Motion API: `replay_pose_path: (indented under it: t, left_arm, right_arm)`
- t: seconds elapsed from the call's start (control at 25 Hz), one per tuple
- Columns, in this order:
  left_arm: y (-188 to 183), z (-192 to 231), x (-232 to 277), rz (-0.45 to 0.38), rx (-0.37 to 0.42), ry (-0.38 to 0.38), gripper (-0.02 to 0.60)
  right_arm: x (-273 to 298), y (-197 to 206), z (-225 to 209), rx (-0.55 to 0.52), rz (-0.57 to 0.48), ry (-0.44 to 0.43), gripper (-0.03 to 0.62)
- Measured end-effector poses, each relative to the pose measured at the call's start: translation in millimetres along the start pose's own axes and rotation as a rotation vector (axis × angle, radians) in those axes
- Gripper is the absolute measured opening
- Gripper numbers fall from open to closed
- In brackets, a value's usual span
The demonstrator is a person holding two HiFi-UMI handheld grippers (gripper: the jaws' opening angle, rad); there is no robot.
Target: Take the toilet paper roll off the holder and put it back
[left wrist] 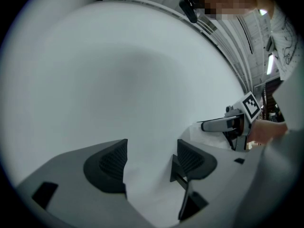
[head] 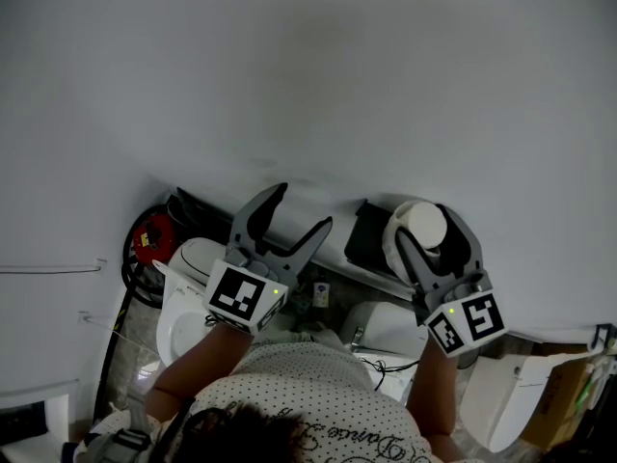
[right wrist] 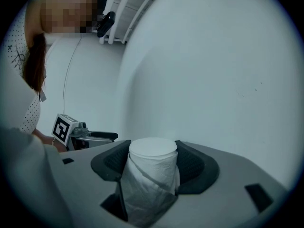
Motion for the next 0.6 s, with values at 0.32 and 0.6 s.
replay_pose_path:
  t: [0.32, 0.6]
  left_arm:
    - [-1.7, -3.2, 1.3, 0.003, -0.002, 0.009, 0.313]
    - [-2.2, -6.1, 1.4, -0.002, -0.003, 0.017, 0.312]
  right_arm:
    - [-5.3, 0.4, 0.4, 0.007, 0.004, 0.016, 0.321]
    - [-13.0, -12.5, 0.5, -0.007, -0.057, 0.037, 0.341]
Point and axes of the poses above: the fingertips, and each gripper's own axes: x forward along the fingers, z to its left, y out of its underside, the point moved 6 cm from there along -x, backward along the fingers, and after that the axes turned 12 degrees about -y, right-handed, at the moved point
